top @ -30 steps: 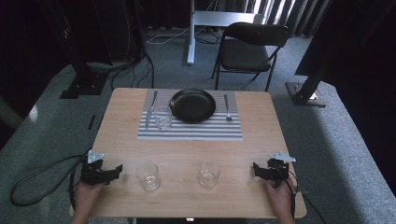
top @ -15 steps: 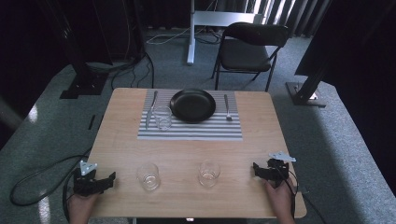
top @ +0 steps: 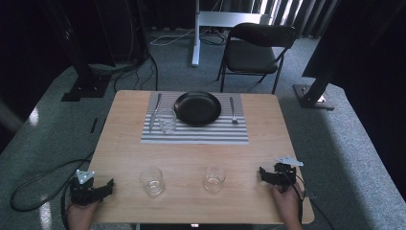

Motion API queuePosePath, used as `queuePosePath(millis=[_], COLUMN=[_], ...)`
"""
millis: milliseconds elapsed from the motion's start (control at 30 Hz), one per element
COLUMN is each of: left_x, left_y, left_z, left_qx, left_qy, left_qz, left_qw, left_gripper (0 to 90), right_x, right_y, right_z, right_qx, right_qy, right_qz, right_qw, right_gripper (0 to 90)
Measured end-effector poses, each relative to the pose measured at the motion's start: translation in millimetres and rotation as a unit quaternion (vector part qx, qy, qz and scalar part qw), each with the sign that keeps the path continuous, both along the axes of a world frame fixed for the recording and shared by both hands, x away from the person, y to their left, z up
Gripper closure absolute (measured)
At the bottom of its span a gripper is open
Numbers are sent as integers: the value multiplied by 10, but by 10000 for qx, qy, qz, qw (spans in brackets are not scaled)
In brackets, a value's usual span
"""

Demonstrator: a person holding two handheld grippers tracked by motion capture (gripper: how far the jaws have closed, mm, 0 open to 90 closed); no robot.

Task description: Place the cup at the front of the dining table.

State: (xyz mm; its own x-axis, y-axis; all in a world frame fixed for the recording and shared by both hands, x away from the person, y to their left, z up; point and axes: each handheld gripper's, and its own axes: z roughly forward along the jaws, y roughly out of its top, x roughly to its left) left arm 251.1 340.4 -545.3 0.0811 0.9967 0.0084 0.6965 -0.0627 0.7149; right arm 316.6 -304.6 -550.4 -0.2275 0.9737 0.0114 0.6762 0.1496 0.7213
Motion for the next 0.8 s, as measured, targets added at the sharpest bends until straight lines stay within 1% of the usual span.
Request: queuePosePath(millis=[33, 67, 100, 133, 167, 267, 800], left_x=[9, 20, 32, 32, 48, 65, 89], left_y=[-10, -20, -32, -32, -36, -39, -28], left_z=[-1, -2, -4, -4, -4, -4, -4], left_qx=[-42, -37, 19, 19, -7, 13, 11], left_qy=[-1, 54, 62, 62, 51, 66, 65], left_qz=[16, 33, 83, 83, 165, 248, 164], left_qw=[10000, 10000, 9999, 9999, 9998, 9997, 9998], left_gripper=[114, 114, 113, 113, 113, 112, 111], right_x=[0, 0, 0, 0, 0, 0, 0], right_y=[0, 0, 1, 1, 0, 1, 0], right_z=[0, 0, 0, 0, 0, 0, 0], right_qx=[-1, 0, 3, 3, 0, 3, 1], right_qy=[0, 1, 2, 2, 1, 1, 1], right_qz=[2, 0, -2, -2, 2, -3, -2], right_qw=[10000, 10000, 10000, 10000, 10000, 10000, 10000], right_gripper=[121, 121, 121, 121, 121, 121, 121])
